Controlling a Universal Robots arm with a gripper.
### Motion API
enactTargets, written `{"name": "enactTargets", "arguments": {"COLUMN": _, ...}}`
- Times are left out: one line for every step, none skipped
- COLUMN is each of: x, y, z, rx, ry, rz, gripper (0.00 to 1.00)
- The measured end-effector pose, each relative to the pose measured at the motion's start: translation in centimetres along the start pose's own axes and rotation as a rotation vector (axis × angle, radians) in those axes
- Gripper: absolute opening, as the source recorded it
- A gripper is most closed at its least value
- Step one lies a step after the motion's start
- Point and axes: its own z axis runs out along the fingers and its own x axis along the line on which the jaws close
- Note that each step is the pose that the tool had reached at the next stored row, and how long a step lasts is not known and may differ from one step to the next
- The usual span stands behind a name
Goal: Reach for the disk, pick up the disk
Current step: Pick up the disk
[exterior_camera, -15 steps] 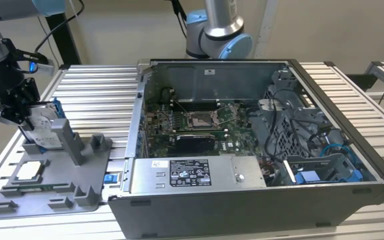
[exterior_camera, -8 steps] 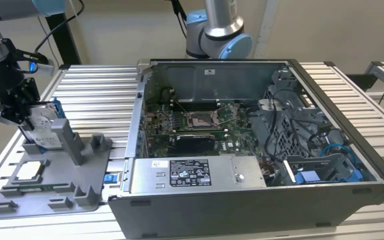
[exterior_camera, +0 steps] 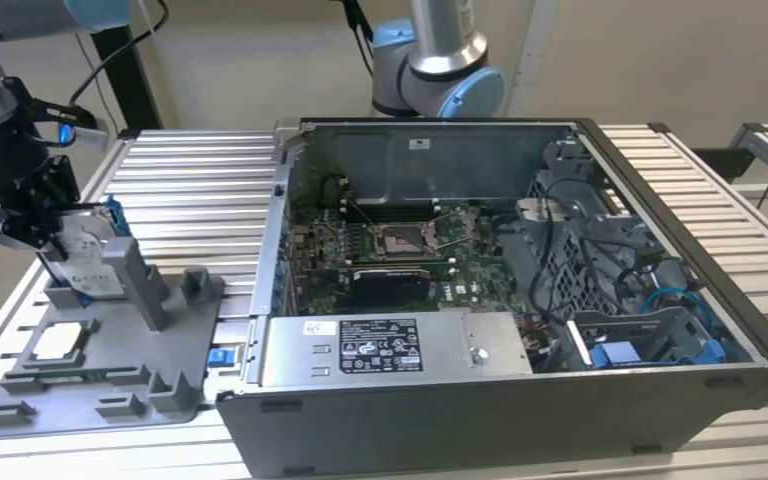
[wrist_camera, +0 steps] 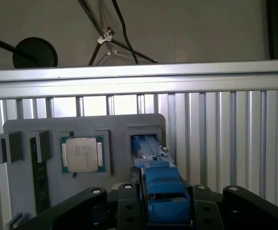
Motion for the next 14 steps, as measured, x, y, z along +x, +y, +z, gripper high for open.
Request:
{"name": "enactTargets", "arguments": {"x": 0.00, "y": 0.01, "z": -0.18, "rx": 0.0002, "ry": 0.0002, "rz": 0.000, "gripper": 0.00}}
{"name": "enactTargets", "arguments": {"x": 0.02, "y": 0.03, "z": -0.44, "rx": -0.0013, "ry": 0.0011, "rz": 0.000, "gripper": 0.00}}
{"name": "enactTargets", "arguments": {"x": 0.03, "y": 0.02, "z": -0.71, "rx": -0.0021, "ry": 0.0016, "rz": 0.000, "gripper": 0.00}}
{"name": "enactTargets", "arguments": {"x": 0.03, "y": 0.02, "z": -0.91, "rx": -0.0019, "ry": 0.0015, "rz": 0.000, "gripper": 0.00}}
{"name": "enactTargets", "arguments": {"x": 0.02, "y": 0.02, "z": -1.16, "rx": -0.0021, "ry": 0.0016, "rz": 0.000, "gripper": 0.00}}
{"name": "enactTargets", "arguments": {"x": 0.02, "y": 0.03, "z": -1.40, "rx": -0.0024, "ry": 0.0018, "rz": 0.000, "gripper": 0.00}}
{"name": "enactTargets", "arguments": {"x": 0.02, "y": 0.03, "z": -1.61, "rx": -0.0023, "ry": 0.0017, "rz": 0.000, "gripper": 0.00}}
{"name": "enactTargets", "arguments": {"x": 0.02, "y": 0.03, "z": -1.82, "rx": -0.0024, "ry": 0.0018, "rz": 0.000, "gripper": 0.00}}
{"name": "enactTargets", "arguments": {"x": 0.01, "y": 0.03, "z": -2.00, "rx": -0.0023, "ry": 0.0017, "rz": 0.000, "gripper": 0.00}}
{"name": "enactTargets", "arguments": {"x": 0.01, "y": 0.03, "z": -2.17, "rx": -0.0024, "ry": 0.0018, "rz": 0.000, "gripper": 0.00}}
{"name": "enactTargets", "arguments": {"x": 0.01, "y": 0.03, "z": -2.37, "rx": -0.0024, "ry": 0.0018, "rz": 0.000, "gripper": 0.00}}
{"name": "enactTargets", "arguments": {"x": 0.01, "y": 0.03, "z": -2.55, "rx": -0.0024, "ry": 0.0018, "rz": 0.000, "gripper": 0.00}}
{"name": "enactTargets", "arguments": {"x": 0.01, "y": 0.03, "z": -2.70, "rx": -0.0023, "ry": 0.0017, "rz": 0.000, "gripper": 0.00}}
{"name": "enactTargets", "arguments": {"x": 0.00, "y": 0.03, "z": -2.88, "rx": -0.0023, "ry": 0.0017, "rz": 0.000, "gripper": 0.00}}
